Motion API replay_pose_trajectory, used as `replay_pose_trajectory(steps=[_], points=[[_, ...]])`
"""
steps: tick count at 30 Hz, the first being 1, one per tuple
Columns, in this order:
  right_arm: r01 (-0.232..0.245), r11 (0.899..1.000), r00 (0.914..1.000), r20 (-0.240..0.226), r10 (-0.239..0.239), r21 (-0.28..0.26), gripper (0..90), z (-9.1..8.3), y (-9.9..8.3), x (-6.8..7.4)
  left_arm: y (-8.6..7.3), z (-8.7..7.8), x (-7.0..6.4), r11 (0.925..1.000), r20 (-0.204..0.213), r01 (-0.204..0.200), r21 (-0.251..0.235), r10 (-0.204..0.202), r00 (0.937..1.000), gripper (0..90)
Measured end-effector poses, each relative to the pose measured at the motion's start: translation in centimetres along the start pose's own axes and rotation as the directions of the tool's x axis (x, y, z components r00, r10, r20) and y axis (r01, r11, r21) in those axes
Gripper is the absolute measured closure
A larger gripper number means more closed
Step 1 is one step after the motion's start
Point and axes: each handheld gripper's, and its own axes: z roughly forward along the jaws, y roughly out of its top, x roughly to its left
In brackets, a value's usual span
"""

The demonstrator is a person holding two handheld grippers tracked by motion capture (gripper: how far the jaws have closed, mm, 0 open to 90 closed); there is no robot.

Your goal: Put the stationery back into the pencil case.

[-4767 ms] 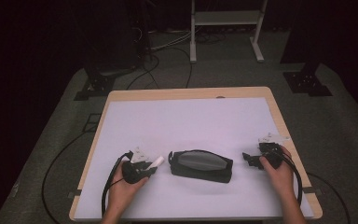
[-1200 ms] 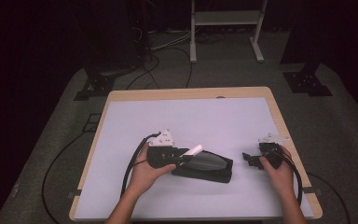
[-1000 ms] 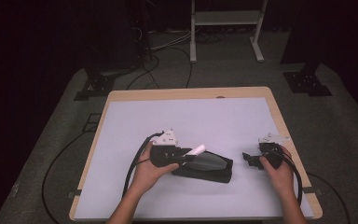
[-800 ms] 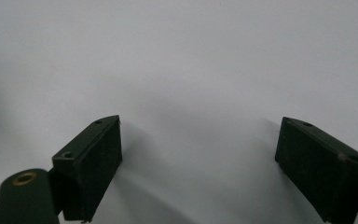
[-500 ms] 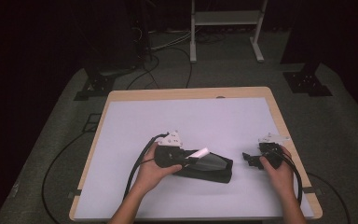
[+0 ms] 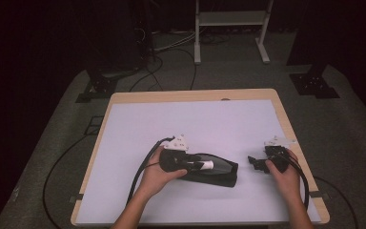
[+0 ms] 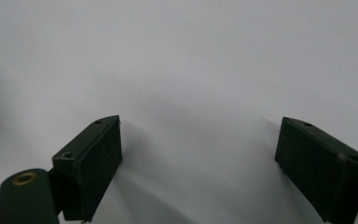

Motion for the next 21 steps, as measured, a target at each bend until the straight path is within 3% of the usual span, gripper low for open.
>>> replay_pose_trajectory(steps=[13, 21], points=[[-0.001, 1.0, 1.0, 0.0, 0.001, 0.0, 13.2, 0.0, 0.0, 0.0, 0.0, -1.0, 0.3, 0.9997, -0.03, 0.007, -0.025, -0.008, 0.9995, 73.2], [0.001, 1.0, 1.0, 0.001, -0.001, 0.002, 13.2, 0.0, 0.0, 0.0, -0.1, -1.9, 0.7, 0.9995, -0.088, 0.015, -0.029, -0.017, 0.996, 60.5]])
